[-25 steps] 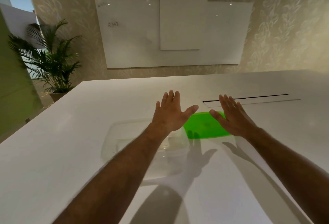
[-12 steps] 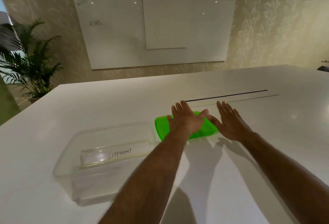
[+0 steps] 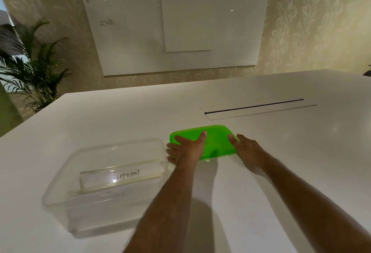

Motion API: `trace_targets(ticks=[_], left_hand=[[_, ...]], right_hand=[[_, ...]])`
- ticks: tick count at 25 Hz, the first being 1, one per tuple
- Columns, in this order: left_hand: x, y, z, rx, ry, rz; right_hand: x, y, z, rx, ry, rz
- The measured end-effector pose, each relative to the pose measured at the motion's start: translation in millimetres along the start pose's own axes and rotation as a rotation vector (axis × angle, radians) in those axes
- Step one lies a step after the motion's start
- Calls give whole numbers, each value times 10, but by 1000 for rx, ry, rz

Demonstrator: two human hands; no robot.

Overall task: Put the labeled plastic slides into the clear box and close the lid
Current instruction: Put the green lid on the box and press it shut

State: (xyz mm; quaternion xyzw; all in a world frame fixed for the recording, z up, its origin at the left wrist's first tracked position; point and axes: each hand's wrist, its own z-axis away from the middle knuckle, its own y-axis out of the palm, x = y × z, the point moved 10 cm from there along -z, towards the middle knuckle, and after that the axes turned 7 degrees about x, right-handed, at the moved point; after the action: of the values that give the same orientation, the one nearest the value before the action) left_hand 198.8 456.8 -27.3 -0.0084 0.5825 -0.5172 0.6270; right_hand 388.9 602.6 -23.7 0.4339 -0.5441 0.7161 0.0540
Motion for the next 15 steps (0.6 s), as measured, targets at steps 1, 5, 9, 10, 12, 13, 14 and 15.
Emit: trace_targets(ticks=[1,5,9,10,12,13,14,15], left_hand=[[34,5,0,-1,-19,7],[26,-15,-8,-14,-18,44],[-12,-21,3,-22,-3,120],[-33,-5,13,-16,7,149],[-112,35,48,4,37,211],[-171,39,76,2,55,235],[-241,21,107,-8,76,255],[-316,-13,132,-21,101,278]], right_hand=[[-5,11,12,-6,-6,-15],[-44,-8,-21,-46,-2,-37],[-95,-55,-63,-81,-2,-131],[-136,-109,-50,-126,23,-201],[-209,-314,-7,-288,55,-259],[-255,-416,13,-357,71,-290],[-310,-491,34,-405,89,-379],[-357,-539,57,-434,104,-510]])
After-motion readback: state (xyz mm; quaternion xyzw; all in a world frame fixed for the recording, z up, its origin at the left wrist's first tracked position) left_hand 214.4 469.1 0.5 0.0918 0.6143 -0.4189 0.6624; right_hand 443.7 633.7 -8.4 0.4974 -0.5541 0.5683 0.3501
